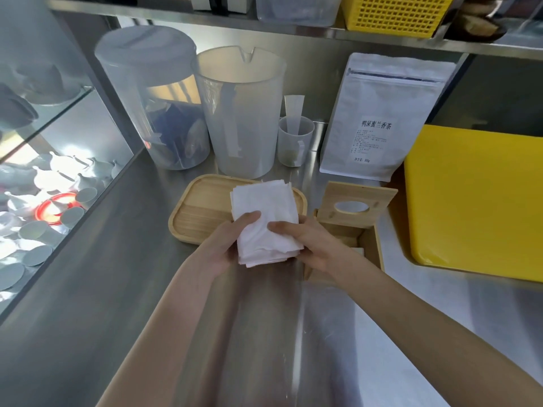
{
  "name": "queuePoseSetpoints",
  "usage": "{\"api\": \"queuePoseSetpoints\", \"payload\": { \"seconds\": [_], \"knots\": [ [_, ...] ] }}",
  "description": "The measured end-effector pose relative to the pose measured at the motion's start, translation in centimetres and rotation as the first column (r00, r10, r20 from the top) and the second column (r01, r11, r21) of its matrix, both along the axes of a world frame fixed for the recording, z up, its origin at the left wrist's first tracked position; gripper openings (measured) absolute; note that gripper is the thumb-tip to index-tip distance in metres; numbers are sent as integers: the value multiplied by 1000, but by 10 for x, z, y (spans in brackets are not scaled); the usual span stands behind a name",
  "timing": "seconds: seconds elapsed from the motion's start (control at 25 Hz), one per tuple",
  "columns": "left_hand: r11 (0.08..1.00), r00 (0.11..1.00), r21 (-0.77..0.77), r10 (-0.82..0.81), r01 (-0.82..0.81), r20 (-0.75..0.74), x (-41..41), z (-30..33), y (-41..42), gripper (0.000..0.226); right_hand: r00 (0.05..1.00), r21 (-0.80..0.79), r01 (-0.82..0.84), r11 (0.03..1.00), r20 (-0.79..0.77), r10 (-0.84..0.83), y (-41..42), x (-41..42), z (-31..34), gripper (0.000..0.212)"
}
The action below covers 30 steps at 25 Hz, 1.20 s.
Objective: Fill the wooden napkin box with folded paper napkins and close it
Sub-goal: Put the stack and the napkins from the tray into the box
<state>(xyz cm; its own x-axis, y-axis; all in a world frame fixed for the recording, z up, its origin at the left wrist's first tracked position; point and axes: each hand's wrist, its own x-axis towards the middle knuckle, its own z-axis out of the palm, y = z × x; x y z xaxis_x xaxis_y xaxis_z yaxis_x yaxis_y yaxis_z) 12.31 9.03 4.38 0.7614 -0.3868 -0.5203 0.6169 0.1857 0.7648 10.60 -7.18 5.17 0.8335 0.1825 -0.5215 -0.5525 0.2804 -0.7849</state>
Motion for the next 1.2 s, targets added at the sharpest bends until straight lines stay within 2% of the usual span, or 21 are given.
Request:
{"api": "queuePoseSetpoints", "payload": {
  "seconds": [0.12, 0.24, 0.32, 0.44, 0.56, 0.68, 0.8, 0.92, 1.04, 1.12, 1.2],
  "knots": [
    [995, 998, -102, 15, -9, 54, -24, 10, -6, 32, 996, 22, -53, 998, 74, 51, -11, -19, 10, 19],
    [969, 997, -247, -9, 27, 73, -44, 21, -12, 42, 989, -17, -69, 997, 130, 71, -18, -33, 18, 25],
    [956, 996, -290, -32, 53, 79, -54, 27, -18, 46, 980, -102, -84, 991, 172, 101, -23, -42, 21, 31],
    [963, 998, -266, -25, 40, 58, -66, 29, -28, 46, 947, -246, -133, 960, 256, 196, -30, -57, 25, 24],
    [963, 998, -265, -40, 53, 54, -76, 28, -38, 41, 901, -427, -158, 890, 305, 307, -36, -67, 31, 32],
    [969, 998, -242, -30, 45, 64, -84, 24, -49, 39, 832, -550, -136, 824, 389, 397, -40, -75, 38, 23],
    [978, 999, -209, 30, -24, 24, -91, 17, -56, 31, 813, -639, -103, 762, 387, 435, -44, -81, 37, 37],
    [954, 996, -287, 93, -87, 8, -93, 14, -58, 38, 916, -540, -41, 841, 315, 247, -51, -89, 27, 62],
    [935, 991, -338, 125, -104, 42, -94, 14, -62, 48, 984, -309, 64, 949, 180, -8, -55, -100, 14, 84],
    [930, 987, -348, 147, -118, 59, -96, 12, -68, 55, 985, -130, 94, 987, 159, -73, -56, -108, 10, 76],
    [920, 980, -357, 192, -160, 54, -99, 11, -74, 59, 985, -5, 66, 998, 159, -64, -53, -116, 11, 55]
  ]
}}
